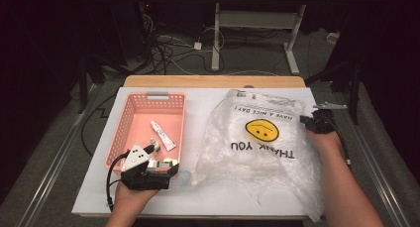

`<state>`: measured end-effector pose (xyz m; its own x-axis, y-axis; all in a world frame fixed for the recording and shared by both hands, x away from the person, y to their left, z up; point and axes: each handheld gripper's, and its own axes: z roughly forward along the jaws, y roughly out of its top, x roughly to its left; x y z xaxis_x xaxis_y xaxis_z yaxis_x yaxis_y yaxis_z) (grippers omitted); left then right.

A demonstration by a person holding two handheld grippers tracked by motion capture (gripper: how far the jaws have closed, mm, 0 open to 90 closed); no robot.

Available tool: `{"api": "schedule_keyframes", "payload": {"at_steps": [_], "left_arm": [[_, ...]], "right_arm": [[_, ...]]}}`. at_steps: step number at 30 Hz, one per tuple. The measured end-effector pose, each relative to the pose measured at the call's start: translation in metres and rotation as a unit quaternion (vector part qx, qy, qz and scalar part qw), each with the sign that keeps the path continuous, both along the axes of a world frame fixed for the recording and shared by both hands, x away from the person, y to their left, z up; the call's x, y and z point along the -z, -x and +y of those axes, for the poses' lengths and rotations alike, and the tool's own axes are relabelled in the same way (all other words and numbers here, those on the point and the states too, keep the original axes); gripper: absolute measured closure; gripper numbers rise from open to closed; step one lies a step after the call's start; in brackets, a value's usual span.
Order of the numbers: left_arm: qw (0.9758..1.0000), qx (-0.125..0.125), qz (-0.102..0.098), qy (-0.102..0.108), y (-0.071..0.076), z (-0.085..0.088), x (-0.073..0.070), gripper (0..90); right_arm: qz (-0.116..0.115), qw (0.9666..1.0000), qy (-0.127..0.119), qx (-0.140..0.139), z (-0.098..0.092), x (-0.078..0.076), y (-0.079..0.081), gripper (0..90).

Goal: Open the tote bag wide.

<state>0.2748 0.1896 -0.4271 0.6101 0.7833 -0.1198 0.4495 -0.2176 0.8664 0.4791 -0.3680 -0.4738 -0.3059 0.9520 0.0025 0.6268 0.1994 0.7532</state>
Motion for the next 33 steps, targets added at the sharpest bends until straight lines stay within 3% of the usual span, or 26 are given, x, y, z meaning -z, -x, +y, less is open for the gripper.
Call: {"api": "schedule_keyframes", "payload": {"at_steps": [3, 4, 9, 15, 18, 25, 28, 33], "left_arm": [[1.0, 0.0, -0.001, 0.001, 0.0, 0.0, 0.0, 0.0], [1.0, 0.0, 0.0, 0.002, 0.0, 0.0, 0.0, 0.0], [1.0, -0.002, -0.003, 0.001, 0.001, 0.0, -0.001, 0.0], [1.0, -0.002, -0.004, 0.007, 0.0, 0.001, -0.001, 0.0], [1.0, -0.003, -0.006, 0.005, 0.001, 0.002, -0.002, 0.0], [0.9998, -0.003, -0.008, 0.019, 0.0, 0.002, -0.005, 0.0], [0.9998, -0.002, -0.008, 0.018, 0.0, 0.0, -0.005, 0.0], [0.9997, -0.004, -0.007, 0.022, -0.002, 0.002, -0.006, 0.0]], "right_arm": [[0.001, 0.9998, -0.006, 0.018, -0.013, 0.002, 0.005, 90.0], [-0.007, 0.9992, -0.021, 0.034, -0.023, 0.0, 0.011, 90.0], [-0.011, 0.9989, 0.006, 0.044, -0.029, -0.002, 0.025, 90.0], [-0.022, 0.9987, 0.013, 0.045, -0.031, -0.006, 0.042, 89.4], [-0.027, 0.9985, 0.017, 0.043, -0.027, -0.007, 0.06, 88.3], [-0.028, 0.9979, -0.001, 0.058, -0.027, -0.008, 0.074, 88.3], [-0.029, 0.998, -0.002, 0.057, -0.027, -0.008, 0.077, 82.6], [-0.045, 0.9974, -0.011, 0.056, -0.029, -0.014, 0.081, 51.3]]}}
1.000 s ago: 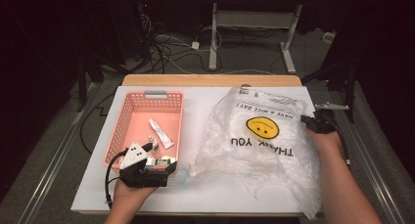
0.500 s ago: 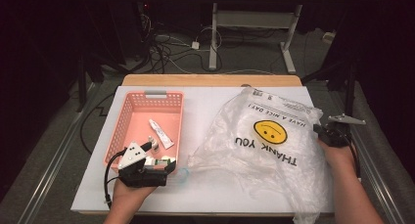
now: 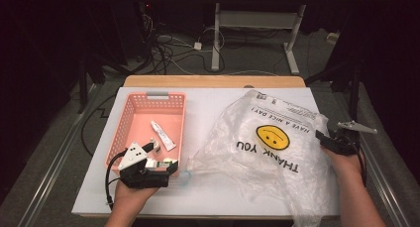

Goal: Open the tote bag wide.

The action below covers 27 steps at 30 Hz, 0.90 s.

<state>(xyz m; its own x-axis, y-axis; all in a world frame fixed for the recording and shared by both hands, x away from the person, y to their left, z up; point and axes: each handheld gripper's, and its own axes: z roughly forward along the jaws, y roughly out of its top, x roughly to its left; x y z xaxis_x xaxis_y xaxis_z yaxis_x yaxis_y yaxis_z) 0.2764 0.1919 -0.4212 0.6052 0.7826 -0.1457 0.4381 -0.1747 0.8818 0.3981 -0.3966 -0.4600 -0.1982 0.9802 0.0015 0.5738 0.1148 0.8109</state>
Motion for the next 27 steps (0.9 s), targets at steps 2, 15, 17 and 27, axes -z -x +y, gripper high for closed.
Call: {"api": "schedule_keyframes", "payload": {"at_steps": [2, 15, 17, 27], "left_arm": [[1.0, 0.0, 0.0, 0.0, 0.0, 0.0, 0.0, 0.0], [0.9999, 0.004, -0.014, 0.006, 0.005, 0.006, -0.002, 0.0], [0.9998, 0.01, -0.015, 0.002, 0.007, 0.006, -0.001, 0.0], [0.9996, 0.017, -0.022, -0.005, 0.012, 0.007, -0.002, 0.0]], "right_arm": [[-0.014, 0.9999, -0.005, -0.007, -0.002, -0.006, 0.005, 45.7], [-0.027, 0.9944, -0.024, -0.1, 0.029, -0.012, 0.086, 39.3], [-0.027, 0.993, -0.018, -0.114, 0.038, -0.012, 0.102, 40.2], [-0.015, 0.9971, -0.005, -0.075, 0.02, -0.007, 0.14, 40.8]]}}
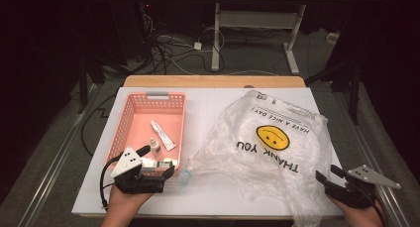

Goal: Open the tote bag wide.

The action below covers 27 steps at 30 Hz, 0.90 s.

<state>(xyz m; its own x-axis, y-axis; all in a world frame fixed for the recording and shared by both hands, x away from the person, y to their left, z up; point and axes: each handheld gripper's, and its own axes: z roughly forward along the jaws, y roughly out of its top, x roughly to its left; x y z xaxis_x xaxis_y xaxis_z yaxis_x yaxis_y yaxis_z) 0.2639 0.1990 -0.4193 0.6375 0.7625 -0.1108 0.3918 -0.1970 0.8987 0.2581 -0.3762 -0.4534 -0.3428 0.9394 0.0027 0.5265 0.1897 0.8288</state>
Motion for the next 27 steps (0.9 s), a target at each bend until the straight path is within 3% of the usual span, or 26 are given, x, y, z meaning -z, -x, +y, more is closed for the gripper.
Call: {"api": "schedule_keyframes", "payload": {"at_steps": [7, 12, 18, 22, 24, 27], "left_arm": [[1.0, 0.008, -0.003, -0.002, -0.005, -0.005, -0.001, 0.0], [0.9999, 0.013, -0.007, -0.002, -0.006, -0.006, -0.003, 0.0], [0.9997, 0.022, -0.01, 0.002, -0.009, -0.01, -0.005, 0.0], [0.9996, 0.029, -0.008, 0.0, -0.013, -0.014, -0.005, 0.0], [0.9995, 0.031, -0.006, 0.002, -0.016, -0.015, -0.005, 0.0], [0.9995, 0.031, -0.006, 0.003, -0.017, -0.015, -0.005, 0.0]], "right_arm": [[0.026, 0.9991, -0.02, 0.026, -0.02, 0.012, 0.001, 48.5], [0.027, 0.9987, -0.037, 0.023, -0.018, 0.01, 0.012, 53.6], [0.033, 0.9988, -0.032, 0.016, -0.011, 0.011, 0.034, 52.9], [0.048, 0.9983, -0.03, 0.015, -0.012, 0.016, 0.039, 54.5], [0.065, 0.9976, -0.026, 0.003, -0.01, 0.021, 0.04, 66.9], [0.068, 0.9973, -0.018, -0.019, -0.002, 0.021, 0.041, 84.4]]}}
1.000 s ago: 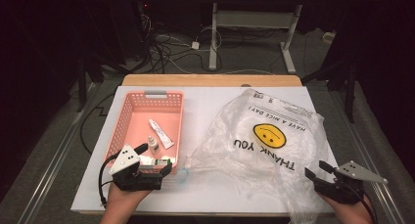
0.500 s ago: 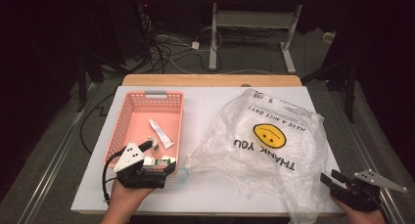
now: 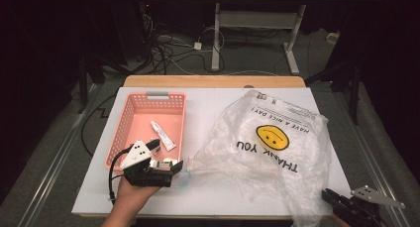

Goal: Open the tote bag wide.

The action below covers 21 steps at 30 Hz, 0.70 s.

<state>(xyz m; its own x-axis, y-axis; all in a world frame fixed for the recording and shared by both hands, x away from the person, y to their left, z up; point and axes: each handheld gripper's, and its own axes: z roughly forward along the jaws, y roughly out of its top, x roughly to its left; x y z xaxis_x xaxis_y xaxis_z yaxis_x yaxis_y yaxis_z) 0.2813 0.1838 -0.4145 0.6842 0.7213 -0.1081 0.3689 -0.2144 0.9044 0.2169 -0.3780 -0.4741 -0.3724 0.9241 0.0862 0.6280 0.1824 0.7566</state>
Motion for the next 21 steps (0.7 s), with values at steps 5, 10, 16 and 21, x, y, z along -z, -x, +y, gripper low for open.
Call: {"api": "schedule_keyframes", "payload": {"at_steps": [5, 10, 16, 21], "left_arm": [[1.0, -0.005, 0.0, 0.004, 0.001, 0.003, -0.001, 0.0], [0.9999, -0.012, 0.003, 0.008, 0.003, 0.008, -0.001, 0.0], [0.9997, -0.016, 0.014, 0.012, 0.008, 0.013, 0.002, 0.0], [0.9996, -0.022, 0.013, 0.011, 0.017, 0.015, 0.003, 0.0]], "right_arm": [[-0.007, 0.9995, 0.011, -0.027, 0.02, -0.003, -0.001, 90.0], [-0.016, 0.9981, 0.019, -0.056, 0.045, -0.005, -0.007, 90.0], [-0.007, 0.9952, 0.028, -0.094, 0.071, 0.0, -0.02, 90.0], [-0.013, 0.9939, 0.023, -0.107, 0.078, -0.002, -0.026, 77.5]]}}
